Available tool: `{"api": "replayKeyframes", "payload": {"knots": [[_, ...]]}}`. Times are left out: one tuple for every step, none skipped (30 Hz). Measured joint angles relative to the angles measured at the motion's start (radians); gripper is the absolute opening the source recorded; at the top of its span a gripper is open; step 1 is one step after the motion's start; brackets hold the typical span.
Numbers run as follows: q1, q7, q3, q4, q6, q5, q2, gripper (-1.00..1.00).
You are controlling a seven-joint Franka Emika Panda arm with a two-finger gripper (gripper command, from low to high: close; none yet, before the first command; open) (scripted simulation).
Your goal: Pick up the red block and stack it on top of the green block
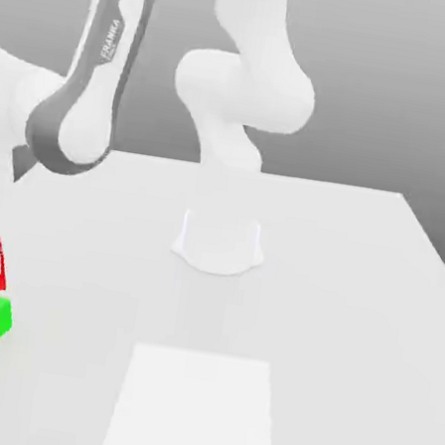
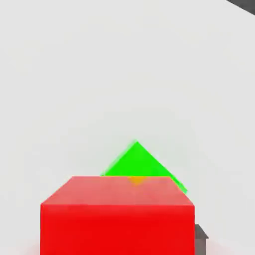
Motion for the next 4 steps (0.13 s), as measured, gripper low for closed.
{"api": "replayKeyframes", "payload": {"knots": [[0.000, 0.000, 0.000, 0.000, 0.000, 0.000, 0.000, 1.00], [0.000, 0.000, 0.000, 0.000, 0.000, 0.000, 0.000, 1.00], [0.000, 0.000, 0.000, 0.000, 0.000, 0.000, 0.000, 1.00], [0.000, 0.000, 0.000, 0.000, 0.000, 0.000, 0.000, 1.00]]}}
